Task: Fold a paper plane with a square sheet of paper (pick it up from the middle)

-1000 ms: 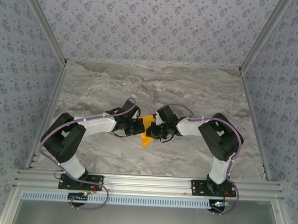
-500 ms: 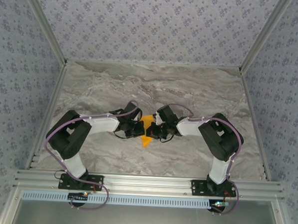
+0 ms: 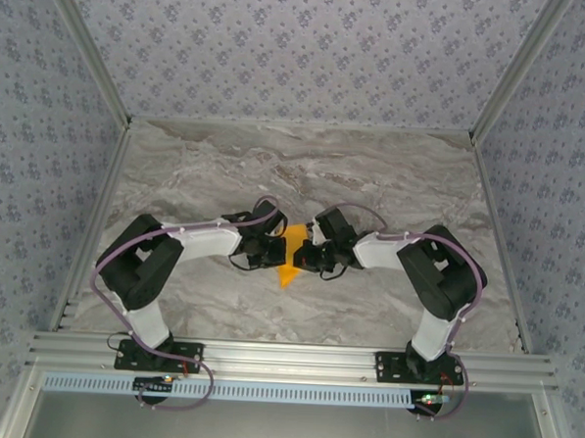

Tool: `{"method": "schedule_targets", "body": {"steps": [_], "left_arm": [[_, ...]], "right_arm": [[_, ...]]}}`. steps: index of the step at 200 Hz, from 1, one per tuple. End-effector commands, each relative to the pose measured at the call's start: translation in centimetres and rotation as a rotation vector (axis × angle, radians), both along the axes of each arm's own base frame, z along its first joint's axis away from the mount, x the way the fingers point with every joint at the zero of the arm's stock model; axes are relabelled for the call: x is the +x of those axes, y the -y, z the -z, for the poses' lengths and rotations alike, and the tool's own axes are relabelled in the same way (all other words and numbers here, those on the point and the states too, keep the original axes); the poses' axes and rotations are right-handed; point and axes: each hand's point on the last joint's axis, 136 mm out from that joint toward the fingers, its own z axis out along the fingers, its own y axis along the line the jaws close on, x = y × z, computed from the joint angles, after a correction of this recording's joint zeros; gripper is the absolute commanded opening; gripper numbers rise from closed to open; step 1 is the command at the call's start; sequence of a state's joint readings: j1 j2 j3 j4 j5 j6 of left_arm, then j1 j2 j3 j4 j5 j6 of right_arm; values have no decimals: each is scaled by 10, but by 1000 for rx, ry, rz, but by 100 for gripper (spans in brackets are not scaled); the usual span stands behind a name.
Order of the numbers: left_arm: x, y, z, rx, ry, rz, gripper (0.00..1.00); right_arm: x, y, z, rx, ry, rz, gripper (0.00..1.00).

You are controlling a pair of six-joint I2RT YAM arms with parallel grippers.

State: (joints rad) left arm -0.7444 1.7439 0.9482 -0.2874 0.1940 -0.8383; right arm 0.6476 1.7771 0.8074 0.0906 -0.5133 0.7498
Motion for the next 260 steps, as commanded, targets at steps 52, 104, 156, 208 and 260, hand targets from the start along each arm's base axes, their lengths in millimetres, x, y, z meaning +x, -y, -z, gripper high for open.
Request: {"method": "schedule_targets", "body": {"steps": [52,104,156,208,260], "left_arm": [[-36,-55,58,282,-132,9,0],[-32,-50,54,265,-118,5,0],[-31,-51,54,267,-116,1,0],[-33,-51,56,262,-116,3,0],[-30,-45,57,223,-104,-11,0]], "right_arm": [[42,72,3,-111,18,215,0],[32,38,-29,-54,85,124,0],[22,10,-9,-44,25,57,0],[49,74,23,-234,-42,191,0],[58,82,-27,-171,57,210,0]]}}
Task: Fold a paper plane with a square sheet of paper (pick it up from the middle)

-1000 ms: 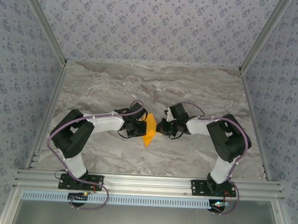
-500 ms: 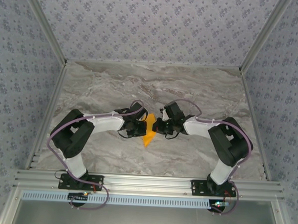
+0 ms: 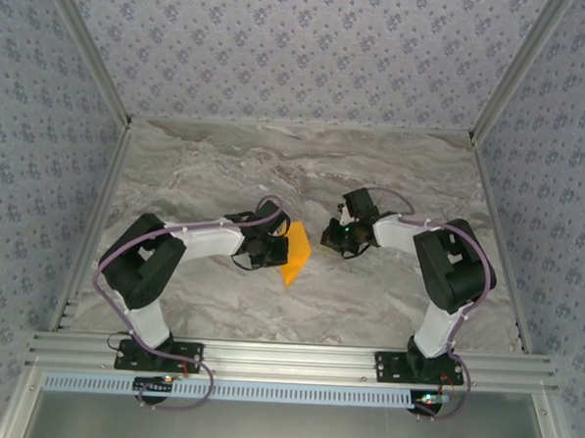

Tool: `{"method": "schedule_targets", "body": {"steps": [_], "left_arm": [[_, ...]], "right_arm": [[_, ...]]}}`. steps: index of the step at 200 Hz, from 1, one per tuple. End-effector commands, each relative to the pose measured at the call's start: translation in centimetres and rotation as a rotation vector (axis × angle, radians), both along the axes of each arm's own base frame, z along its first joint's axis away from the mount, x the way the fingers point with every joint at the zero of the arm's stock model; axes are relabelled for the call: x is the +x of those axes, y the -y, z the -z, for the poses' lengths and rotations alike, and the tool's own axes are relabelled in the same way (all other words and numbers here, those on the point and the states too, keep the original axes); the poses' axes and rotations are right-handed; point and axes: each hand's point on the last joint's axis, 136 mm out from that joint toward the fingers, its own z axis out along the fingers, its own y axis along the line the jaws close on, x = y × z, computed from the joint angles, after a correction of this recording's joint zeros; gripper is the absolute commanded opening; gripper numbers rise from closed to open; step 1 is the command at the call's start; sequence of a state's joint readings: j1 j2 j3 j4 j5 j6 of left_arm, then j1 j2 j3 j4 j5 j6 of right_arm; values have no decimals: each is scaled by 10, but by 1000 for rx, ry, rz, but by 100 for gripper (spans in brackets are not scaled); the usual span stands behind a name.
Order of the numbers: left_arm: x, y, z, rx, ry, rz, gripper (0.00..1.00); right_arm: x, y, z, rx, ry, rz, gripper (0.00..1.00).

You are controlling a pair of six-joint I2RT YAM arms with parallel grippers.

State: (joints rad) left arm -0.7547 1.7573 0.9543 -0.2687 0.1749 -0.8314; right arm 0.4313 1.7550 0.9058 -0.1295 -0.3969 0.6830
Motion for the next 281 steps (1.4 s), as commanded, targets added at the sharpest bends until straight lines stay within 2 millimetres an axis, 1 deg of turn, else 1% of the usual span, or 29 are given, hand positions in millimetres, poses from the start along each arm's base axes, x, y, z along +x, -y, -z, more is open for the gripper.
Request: {"method": "schedule_targets", "body": {"steps": [1,15,29,48,67,96,116,144,175,230,253,273,281], "left_arm": [[-33,-48,56,217,-126,-23,0],[-33,-47,56,208,-125,-30,0],[-33,-47,57,204,-124,-38,0],[-32,-48,60,202,-122,-51,0],[-32,-49,62,201,-117,-66,0],[-30,-49,64,189,-107,-90,0],[-30,-49,65,180,-103,-101,0],[-30,-51,65,183,-99,-111,0],[-30,-54,64,191,-92,-118,0],[-29,-56,64,204,-87,-127,0],[-29,-57,64,208,-86,-128,0],[-28,-57,63,211,-83,-125,0],[-28,-57,63,212,-84,-124,0]], "right_arm": [[-8,1,-22,-24,44,-22,0],[-22,-14,-30,36,48,-41,0],[-41,-31,-32,96,37,-66,0],[-62,-54,-33,168,22,-83,0],[-76,-72,-36,215,29,-98,0],[-91,-86,-26,218,14,-117,0],[-98,-92,-18,218,-4,-136,0],[-106,-97,-7,202,-28,-154,0],[-114,-97,1,184,-49,-165,0],[-129,-87,19,142,-92,-161,0],[-137,-79,28,121,-115,-157,0],[-143,-75,29,118,-131,-165,0],[-143,-76,24,128,-128,-170,0]]}}
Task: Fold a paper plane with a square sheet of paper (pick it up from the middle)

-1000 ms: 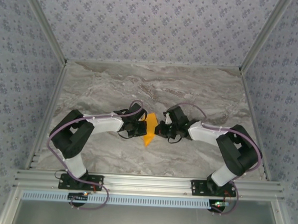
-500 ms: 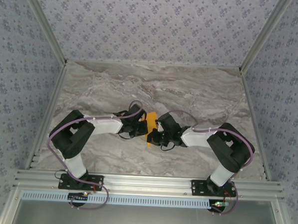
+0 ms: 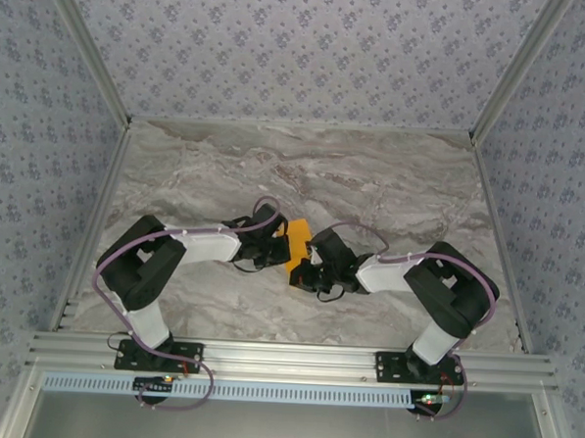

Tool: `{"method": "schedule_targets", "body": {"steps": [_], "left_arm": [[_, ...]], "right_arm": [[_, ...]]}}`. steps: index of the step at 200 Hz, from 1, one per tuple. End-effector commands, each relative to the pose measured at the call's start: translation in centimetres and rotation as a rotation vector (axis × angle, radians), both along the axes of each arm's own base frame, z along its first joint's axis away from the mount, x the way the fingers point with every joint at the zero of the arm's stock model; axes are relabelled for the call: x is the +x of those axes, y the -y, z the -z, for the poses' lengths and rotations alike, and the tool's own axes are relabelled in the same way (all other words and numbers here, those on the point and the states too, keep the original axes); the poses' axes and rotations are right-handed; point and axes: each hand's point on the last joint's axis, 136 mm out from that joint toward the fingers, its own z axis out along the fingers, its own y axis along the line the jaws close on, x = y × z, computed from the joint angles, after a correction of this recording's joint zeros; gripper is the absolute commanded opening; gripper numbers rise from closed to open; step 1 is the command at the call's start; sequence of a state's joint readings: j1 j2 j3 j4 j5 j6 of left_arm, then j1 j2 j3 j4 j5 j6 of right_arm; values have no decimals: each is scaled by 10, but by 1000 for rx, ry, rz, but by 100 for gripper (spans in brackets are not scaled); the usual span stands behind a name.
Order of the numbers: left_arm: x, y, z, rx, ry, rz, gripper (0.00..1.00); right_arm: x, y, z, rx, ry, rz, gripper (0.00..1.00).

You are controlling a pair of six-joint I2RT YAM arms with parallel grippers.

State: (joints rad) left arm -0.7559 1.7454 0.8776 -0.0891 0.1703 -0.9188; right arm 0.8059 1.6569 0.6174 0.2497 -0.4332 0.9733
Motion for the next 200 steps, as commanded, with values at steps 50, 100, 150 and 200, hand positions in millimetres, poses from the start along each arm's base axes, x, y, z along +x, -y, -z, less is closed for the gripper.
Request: {"method": "schedule_targets", "body": {"steps": [50,100,150,200], "left_arm": [[-37,-62,60,283,-143,-39,0],[-37,-60,59,275,-143,-34,0],[-37,-61,59,278,-142,-44,0],[-37,-67,61,301,-141,-55,0]], "right_arm": [[22,18,-30,0,51,62,0],[34,8,-17,-43,45,27,0],[7,4,10,-101,-25,-36,0],[-39,20,32,-168,-103,-85,0]]}}
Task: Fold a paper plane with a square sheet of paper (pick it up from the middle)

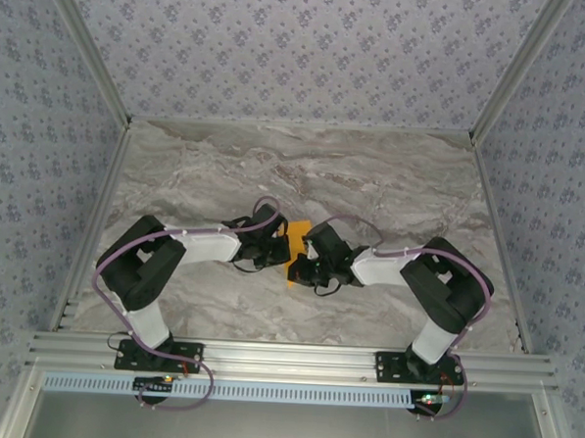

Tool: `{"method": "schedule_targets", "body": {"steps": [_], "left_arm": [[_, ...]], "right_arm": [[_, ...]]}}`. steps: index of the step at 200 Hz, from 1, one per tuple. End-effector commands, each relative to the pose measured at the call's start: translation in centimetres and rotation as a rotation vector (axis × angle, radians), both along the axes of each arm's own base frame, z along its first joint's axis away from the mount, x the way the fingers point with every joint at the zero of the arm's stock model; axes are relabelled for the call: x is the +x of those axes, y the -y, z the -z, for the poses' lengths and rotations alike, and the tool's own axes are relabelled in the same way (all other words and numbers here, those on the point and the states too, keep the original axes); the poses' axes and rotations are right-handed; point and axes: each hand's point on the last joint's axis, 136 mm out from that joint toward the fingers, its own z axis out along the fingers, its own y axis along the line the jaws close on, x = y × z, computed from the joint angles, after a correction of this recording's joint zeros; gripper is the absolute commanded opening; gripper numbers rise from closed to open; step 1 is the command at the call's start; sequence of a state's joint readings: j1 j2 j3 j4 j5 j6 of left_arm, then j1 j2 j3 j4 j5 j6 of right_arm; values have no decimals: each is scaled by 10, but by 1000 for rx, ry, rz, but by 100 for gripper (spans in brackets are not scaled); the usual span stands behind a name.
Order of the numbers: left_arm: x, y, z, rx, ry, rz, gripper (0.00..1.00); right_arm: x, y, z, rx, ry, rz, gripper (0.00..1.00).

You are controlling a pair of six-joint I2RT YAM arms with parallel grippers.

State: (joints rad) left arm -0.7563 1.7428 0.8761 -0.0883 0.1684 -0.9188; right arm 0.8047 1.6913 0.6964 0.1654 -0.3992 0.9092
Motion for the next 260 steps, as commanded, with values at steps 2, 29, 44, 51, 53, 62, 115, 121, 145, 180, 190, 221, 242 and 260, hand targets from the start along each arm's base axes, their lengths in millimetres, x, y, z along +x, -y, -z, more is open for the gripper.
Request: {"method": "schedule_targets", "body": {"steps": [2,29,44,51,53,62,115,121,145,180,190,221,242,260], "left_arm": [[-37,-66,61,300,-142,-53,0],[-36,-65,60,298,-136,-50,0],[-35,-65,59,299,-131,-45,0],[-35,-65,59,297,-130,-42,0],[-35,-64,58,297,-128,-40,0],[-34,-64,58,295,-125,-34,0],[-27,-52,47,262,-90,12,0],[-26,-51,46,258,-86,21,0],[-22,-43,42,237,-66,53,0],[-14,-33,33,214,-20,110,0],[-11,-31,28,209,-3,121,0],[-3,-22,0,155,61,121,0],[2,-18,-27,87,116,73,8],[1,-19,-47,23,152,29,20]], "right_arm": [[-52,24,31,-116,-140,-59,0],[-62,23,19,-93,-122,-103,0],[-54,20,3,-63,-77,-107,0],[-47,20,-4,-53,-55,-96,0],[-44,20,-6,-51,-49,-91,0],[-32,22,-14,-36,-23,-62,0],[36,41,-33,-19,69,81,0],[39,40,-31,-21,70,75,0],[43,36,-21,-39,55,55,0],[46,32,-7,-49,31,46,0],[45,33,-2,-55,20,48,0],[37,39,11,-82,-16,67,0],[31,43,16,-91,-42,90,0],[28,43,16,-93,-50,109,0]]}}
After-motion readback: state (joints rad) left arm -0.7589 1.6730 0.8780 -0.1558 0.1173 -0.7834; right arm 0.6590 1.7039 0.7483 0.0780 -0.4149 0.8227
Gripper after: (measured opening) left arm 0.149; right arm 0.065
